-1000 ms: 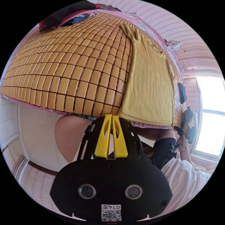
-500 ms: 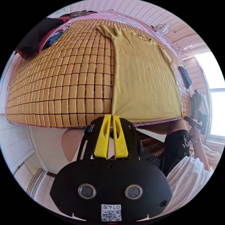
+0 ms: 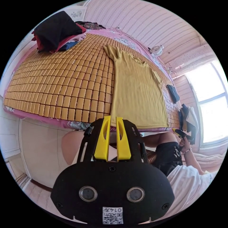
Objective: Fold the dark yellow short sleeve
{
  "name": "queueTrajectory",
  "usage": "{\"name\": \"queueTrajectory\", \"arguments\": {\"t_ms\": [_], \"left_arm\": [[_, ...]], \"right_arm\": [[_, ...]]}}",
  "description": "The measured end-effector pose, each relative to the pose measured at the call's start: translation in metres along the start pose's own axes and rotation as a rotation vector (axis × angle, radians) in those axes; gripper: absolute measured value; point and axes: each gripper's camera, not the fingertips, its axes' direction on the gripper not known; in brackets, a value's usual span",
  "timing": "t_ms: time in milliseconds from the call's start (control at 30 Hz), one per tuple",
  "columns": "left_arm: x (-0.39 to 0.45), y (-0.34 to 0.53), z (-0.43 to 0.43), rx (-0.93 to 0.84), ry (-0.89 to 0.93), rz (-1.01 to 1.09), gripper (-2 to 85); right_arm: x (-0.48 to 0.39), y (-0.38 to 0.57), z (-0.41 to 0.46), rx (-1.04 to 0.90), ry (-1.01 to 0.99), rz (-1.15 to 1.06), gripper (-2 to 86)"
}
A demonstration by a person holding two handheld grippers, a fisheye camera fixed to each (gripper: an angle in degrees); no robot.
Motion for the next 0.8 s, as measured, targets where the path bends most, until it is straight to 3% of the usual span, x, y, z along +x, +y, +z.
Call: {"name": "queueTrajectory", "arguments": {"t_ms": [133,233,400,567,700,800], "left_arm": [[0.017,0.004,-0.009,0.057,0.066,0.044,4.4],[0.043,-0.007,0.0,0.037,0.118,0.119,4.4],[0.102,-0.051,0.041,-0.043,0.138,0.268,4.1],[0.154,-0.101,0.097,-0.13,0.126,0.412,2.2],[0.186,-0.135,0.139,-0.173,0.016,0.544,0.8],[0.194,-0.149,0.157,-0.208,0.061,0.569,0.1]], "right_arm": [[0.001,0.018,-0.019,0.096,-0.059,-0.004,4.3],[-0.006,0.019,-0.03,0.201,-0.085,-0.043,5.5],[-0.024,-0.014,-0.031,0.211,-0.049,-0.127,6.6],[-0.047,-0.098,-0.02,0.179,0.004,-0.192,6.8],[-0.076,-0.174,-0.002,0.173,0.1,-0.27,7.0],[-0.097,-0.24,0.019,0.216,0.169,-0.304,8.2]]}}
